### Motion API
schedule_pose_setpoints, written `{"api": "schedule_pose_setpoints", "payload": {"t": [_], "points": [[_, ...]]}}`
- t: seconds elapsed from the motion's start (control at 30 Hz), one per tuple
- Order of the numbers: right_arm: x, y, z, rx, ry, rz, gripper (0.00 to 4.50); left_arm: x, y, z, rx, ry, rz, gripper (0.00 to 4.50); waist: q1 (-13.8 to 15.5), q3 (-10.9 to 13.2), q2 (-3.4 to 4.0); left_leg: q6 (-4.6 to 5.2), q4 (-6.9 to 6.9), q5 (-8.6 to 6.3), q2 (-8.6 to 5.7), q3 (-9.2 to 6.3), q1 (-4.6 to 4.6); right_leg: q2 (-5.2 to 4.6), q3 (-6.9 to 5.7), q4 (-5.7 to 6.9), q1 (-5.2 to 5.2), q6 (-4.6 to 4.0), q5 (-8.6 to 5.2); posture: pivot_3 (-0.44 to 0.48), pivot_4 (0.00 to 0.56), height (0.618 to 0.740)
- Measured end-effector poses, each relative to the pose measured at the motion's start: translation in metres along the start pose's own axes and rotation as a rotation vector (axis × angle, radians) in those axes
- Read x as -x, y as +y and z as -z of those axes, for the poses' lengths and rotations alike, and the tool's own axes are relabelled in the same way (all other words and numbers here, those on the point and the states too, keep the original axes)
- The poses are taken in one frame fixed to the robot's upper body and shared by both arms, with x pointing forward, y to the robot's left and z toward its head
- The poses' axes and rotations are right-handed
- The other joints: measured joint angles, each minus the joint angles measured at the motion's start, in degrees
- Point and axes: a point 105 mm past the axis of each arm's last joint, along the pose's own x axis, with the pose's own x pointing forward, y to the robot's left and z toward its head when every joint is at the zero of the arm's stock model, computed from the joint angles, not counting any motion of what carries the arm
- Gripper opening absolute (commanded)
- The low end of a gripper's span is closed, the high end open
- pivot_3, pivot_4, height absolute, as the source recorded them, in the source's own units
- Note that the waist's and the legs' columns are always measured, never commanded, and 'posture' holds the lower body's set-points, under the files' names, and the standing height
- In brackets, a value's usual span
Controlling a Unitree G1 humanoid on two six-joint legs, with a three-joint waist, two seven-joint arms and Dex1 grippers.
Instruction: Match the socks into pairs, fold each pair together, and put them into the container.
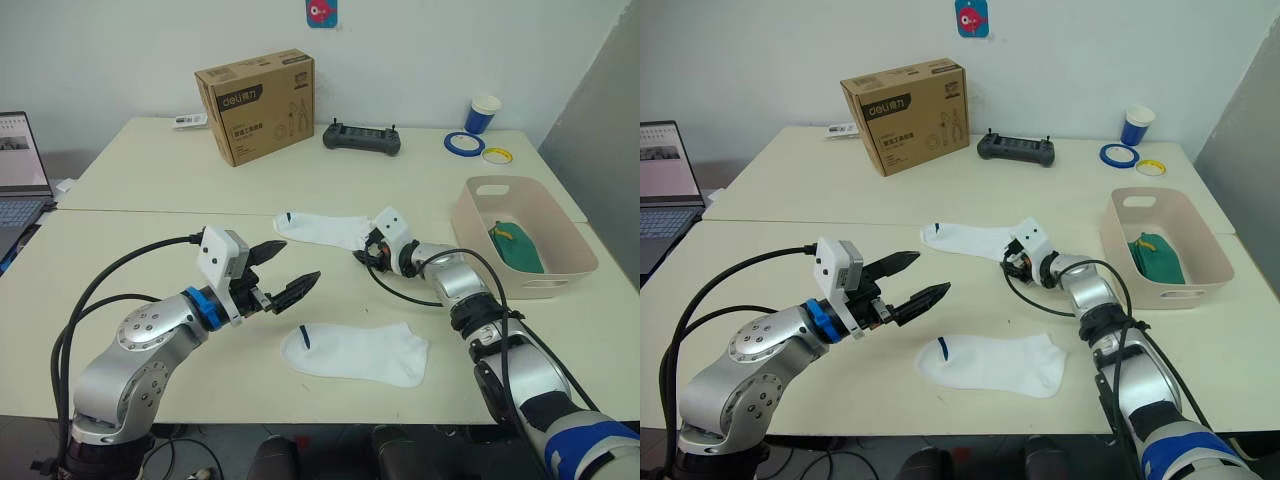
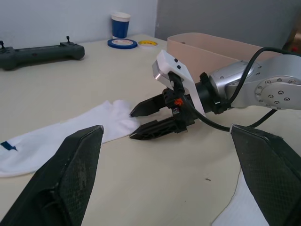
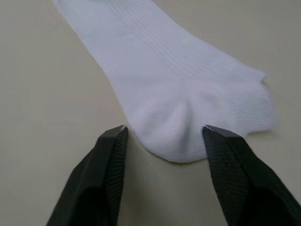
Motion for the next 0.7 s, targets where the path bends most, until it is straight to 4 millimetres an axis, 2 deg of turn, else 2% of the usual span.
{"api": "schedule_pose_setpoints", "payload": {"t": [0.17,0.3,0.43,0.57,0.7], "points": [[0.001,-0.002,0.002,-0.013,-0.003,0.005,0.03,0.0,0.0,0.001,0.001,0.001,-0.001,4.5,0.01,0.0,0.0,-0.01,0.04,0.0,-0.01,0.01,0.0,0.0,0.02,0.0,0.02,0.01,0.01,0.0,0.15,0.74],[0.004,-0.006,0.002,-0.025,-0.007,0.004,0.03,-0.001,0.001,-0.001,-0.002,-0.002,-0.001,4.5,0.03,0.0,0.0,-0.01,-0.01,0.0,-0.01,-0.01,0.0,0.0,-0.01,0.0,0.01,0.01,0.0,0.0,0.15,0.74],[0.02,-0.008,0.006,-0.011,-0.008,-0.049,0.03,0.0,0.001,0.001,-0.004,0.016,0.01,4.5,0.12,0.01,0.02,-0.01,-0.05,0.0,-0.01,-0.02,-0.04,0.0,0.0,-0.03,-0.01,0.02,0.0,0.0,0.15,0.74],[0.058,0.007,0.017,0.09,0.022,-0.213,0.03,0.006,0.0,0.009,0.01,0.071,0.029,4.5,0.33,0.05,0.08,0.0,-0.16,-0.01,-0.02,-0.06,-0.06,-0.01,-0.05,-0.05,-0.05,0.08,-0.07,0.0,0.15,0.74],[0.092,0.022,0.028,0.099,0.069,-0.328,0.03,0.014,0.001,0.018,0.003,0.153,0.053,4.5,0.16,0.05,0.08,0.0,-0.18,-0.01,0.0,-0.05,-0.01,0.0,-0.04,-0.04,-0.06,0.23,-0.26,0.0,0.15,0.74]]}}
